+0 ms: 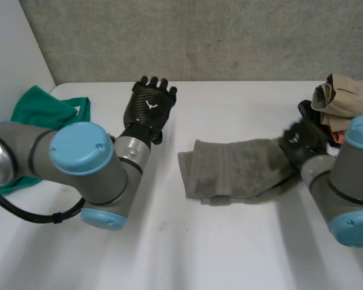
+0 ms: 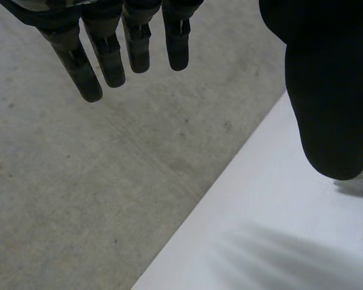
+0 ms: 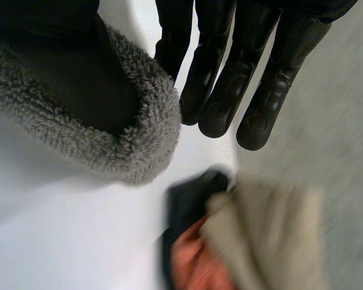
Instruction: Fold the laundry.
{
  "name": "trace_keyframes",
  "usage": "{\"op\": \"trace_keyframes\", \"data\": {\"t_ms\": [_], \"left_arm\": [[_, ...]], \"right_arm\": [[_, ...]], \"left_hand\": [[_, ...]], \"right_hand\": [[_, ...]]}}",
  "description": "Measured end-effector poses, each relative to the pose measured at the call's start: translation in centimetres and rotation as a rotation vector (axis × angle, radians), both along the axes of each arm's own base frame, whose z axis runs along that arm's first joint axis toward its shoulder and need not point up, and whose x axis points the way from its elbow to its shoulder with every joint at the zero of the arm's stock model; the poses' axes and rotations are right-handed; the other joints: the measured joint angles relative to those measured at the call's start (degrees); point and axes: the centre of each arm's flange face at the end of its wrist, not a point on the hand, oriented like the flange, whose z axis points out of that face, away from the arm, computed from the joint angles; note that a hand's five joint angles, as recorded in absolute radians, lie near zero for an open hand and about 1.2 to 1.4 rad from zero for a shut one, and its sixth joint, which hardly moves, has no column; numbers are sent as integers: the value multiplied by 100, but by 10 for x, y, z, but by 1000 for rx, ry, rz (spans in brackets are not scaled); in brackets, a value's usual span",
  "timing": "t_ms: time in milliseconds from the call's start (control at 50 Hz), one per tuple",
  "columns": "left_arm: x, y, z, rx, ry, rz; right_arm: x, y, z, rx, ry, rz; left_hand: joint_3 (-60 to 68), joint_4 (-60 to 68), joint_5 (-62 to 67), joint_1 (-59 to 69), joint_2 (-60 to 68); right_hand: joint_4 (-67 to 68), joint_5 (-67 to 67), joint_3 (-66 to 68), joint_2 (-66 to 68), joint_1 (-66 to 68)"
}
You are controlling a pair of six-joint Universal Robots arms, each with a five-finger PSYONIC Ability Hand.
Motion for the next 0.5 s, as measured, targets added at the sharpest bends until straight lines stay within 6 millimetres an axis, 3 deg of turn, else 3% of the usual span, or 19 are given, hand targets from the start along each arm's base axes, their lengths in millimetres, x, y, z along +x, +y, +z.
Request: {"op": "trace_keyframes", "data": {"t_ms": [20,60,80,200,260,280,340,360,420,500], "left_arm": [[4,1,4,6,18,5],[4,1,4,6,18,5],[10,0,10,16,48,14],[19,-4,15,37,86,51],[22,-5,15,47,96,68],[22,-6,15,50,98,72],[23,-6,16,53,106,77],[22,-7,17,53,113,78],[20,-7,19,51,125,74],[9,-3,27,45,162,42]], "right_arm": [[15,2,4,-44,-8,60],[15,2,4,-44,-8,60],[52,14,6,-104,-40,219],[111,63,-18,-77,-81,553],[124,82,-27,-41,-98,646],[128,87,-29,-25,-113,662],[130,91,-30,1,-144,665],[129,89,-27,40,-212,632],[123,79,-17,83,-316,568],[94,47,21,171,-637,379]], "left_hand": [[0,0,0,0,0],[0,0,0,0,0],[0,0,0,0,0],[-1,-1,0,0,-1],[-103,-66,-47,-115,-64],[-111,-79,-47,-170,-76],[-110,-79,-48,-171,-76],[-110,-79,-48,-171,-76],[-110,-79,-48,-171,-76],[-110,-79,-48,-171,-76]], "right_hand": [[0,5,0,0,0],[0,5,0,0,0],[0,13,0,0,0],[-8,27,-10,0,-6],[-1583,-1409,-1584,-1613,-1169],[-2700,-2523,-2816,-2776,-2164],[-3795,-3641,-3910,-3868,-3111],[-5262,-5049,-5270,-5171,-4193],[-5476,-5253,-5589,-5412,-4346],[-5476,-5264,-5600,-5412,-4346]]}}
